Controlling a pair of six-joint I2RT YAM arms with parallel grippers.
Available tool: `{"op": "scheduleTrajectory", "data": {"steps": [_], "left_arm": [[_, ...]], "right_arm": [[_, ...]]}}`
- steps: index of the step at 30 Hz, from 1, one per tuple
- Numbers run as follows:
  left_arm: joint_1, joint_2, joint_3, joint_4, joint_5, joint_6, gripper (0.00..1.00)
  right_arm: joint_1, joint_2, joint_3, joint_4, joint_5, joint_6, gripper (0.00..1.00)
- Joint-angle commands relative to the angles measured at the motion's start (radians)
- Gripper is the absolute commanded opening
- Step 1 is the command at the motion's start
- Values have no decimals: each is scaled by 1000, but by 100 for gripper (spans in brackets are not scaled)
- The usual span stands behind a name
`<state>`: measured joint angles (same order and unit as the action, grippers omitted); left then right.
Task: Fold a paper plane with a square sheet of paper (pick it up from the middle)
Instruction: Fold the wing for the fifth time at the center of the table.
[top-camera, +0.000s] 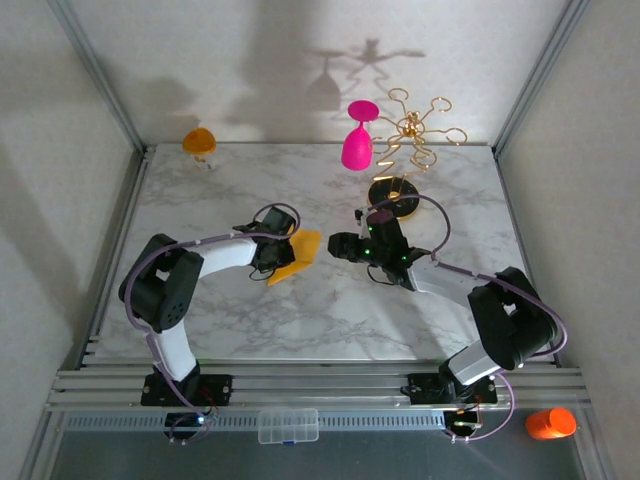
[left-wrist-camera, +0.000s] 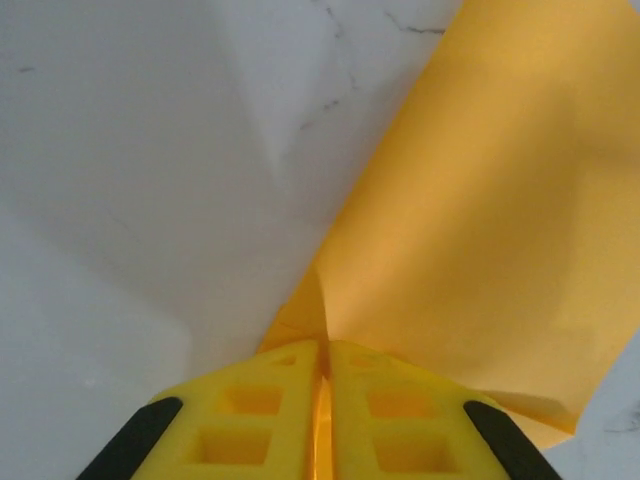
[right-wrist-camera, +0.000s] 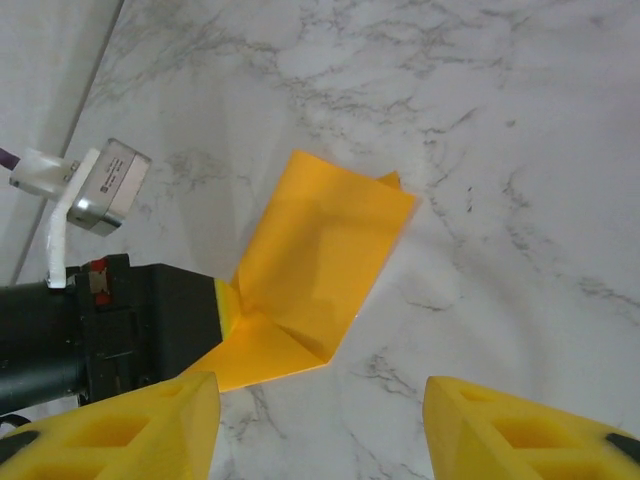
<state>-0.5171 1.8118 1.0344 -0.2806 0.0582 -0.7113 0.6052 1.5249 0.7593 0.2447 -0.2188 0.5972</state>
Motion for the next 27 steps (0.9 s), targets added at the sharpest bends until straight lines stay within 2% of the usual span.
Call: {"op": "scheduleTrajectory", "data": {"steps": [1, 6, 14, 18, 21, 27], "left_arm": [[-2, 44, 13, 14, -8, 9, 10], [-47, 70, 35, 18, 48, 45, 10], [-108, 82, 67, 14, 75, -7, 11], [-106, 36, 89, 16, 74, -9, 14], [-103, 7, 92, 45, 75, -33, 17], [-90, 45, 89, 59, 47, -63, 15]], "right_arm": [[10, 23, 28, 24, -31, 76, 56], [10, 59, 38, 3, -45, 220, 56], [9, 93, -19, 26, -52, 492, 50], [9, 91, -34, 25, -30, 526, 49], [9, 98, -43, 47, -37, 539, 53], [8, 120, -49, 83, -67, 547, 56]]}}
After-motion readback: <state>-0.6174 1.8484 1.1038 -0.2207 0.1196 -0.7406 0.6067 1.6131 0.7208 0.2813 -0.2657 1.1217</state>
